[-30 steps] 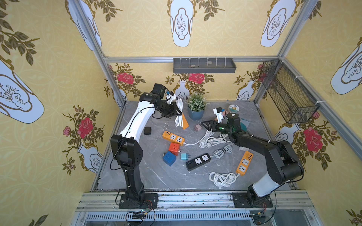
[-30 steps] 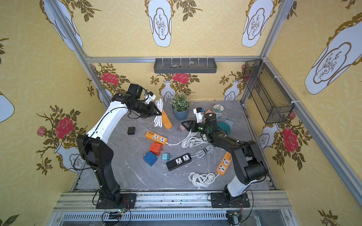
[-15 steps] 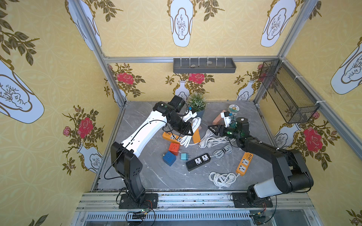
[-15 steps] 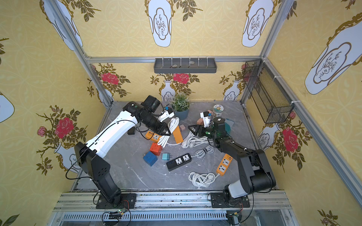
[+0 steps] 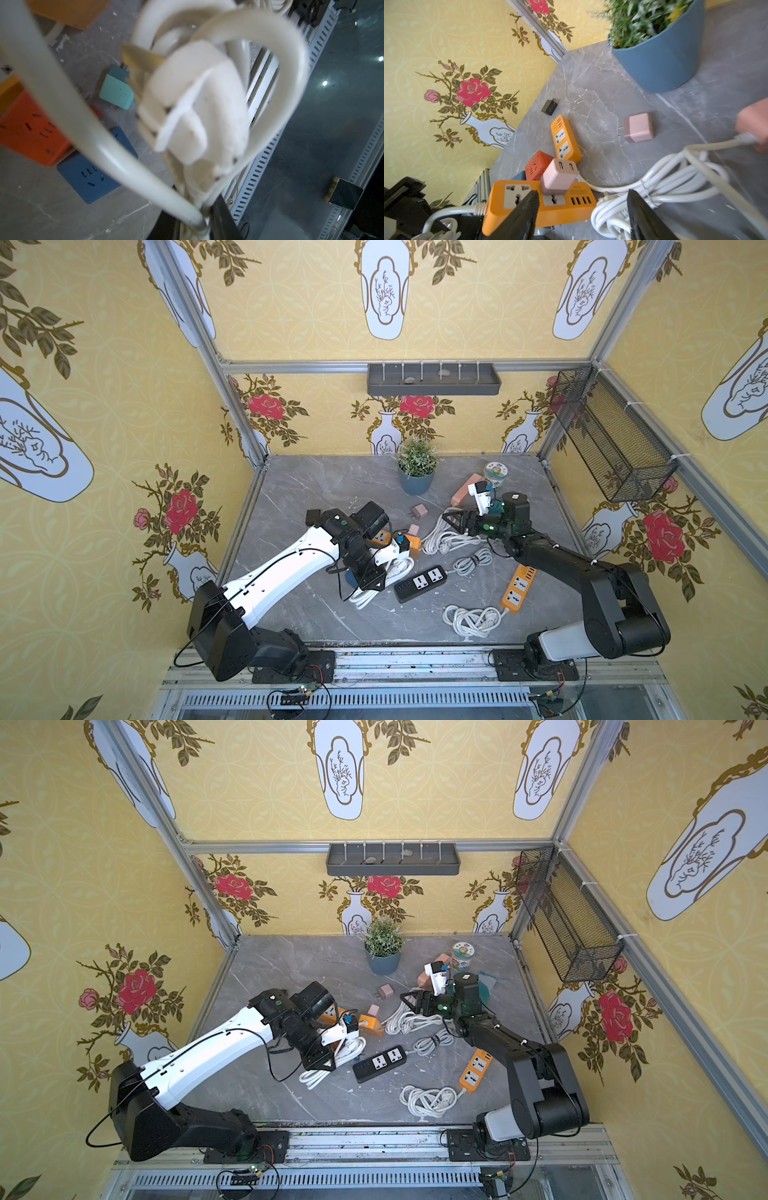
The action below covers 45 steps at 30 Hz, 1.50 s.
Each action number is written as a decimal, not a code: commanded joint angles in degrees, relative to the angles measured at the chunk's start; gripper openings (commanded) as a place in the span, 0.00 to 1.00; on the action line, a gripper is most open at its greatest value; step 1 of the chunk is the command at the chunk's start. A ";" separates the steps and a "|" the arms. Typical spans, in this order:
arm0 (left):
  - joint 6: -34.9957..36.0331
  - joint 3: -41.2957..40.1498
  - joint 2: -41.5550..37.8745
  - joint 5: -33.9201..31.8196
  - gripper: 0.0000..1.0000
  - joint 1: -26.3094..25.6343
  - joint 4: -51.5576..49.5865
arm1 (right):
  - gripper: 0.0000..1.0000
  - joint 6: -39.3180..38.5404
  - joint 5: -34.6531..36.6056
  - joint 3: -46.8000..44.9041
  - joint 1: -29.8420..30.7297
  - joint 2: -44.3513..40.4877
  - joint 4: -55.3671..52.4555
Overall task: Pull the plug off the socket
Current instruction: Place the socket at the center of the board, then pick up the socket from the center of the board.
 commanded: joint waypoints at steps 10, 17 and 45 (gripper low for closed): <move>4.42 -12.57 0.91 -18.67 0.15 -0.89 -2.27 | 0.69 3.34 0.44 6.82 7.88 6.61 -8.96; 3.70 -14.67 6.64 -22.98 0.30 -0.76 0.75 | 0.70 2.94 1.51 5.10 10.80 5.79 -9.55; -51.52 -16.87 -17.58 -6.50 0.88 14.53 42.71 | 0.82 -10.42 18.39 20.22 22.71 13.44 -33.19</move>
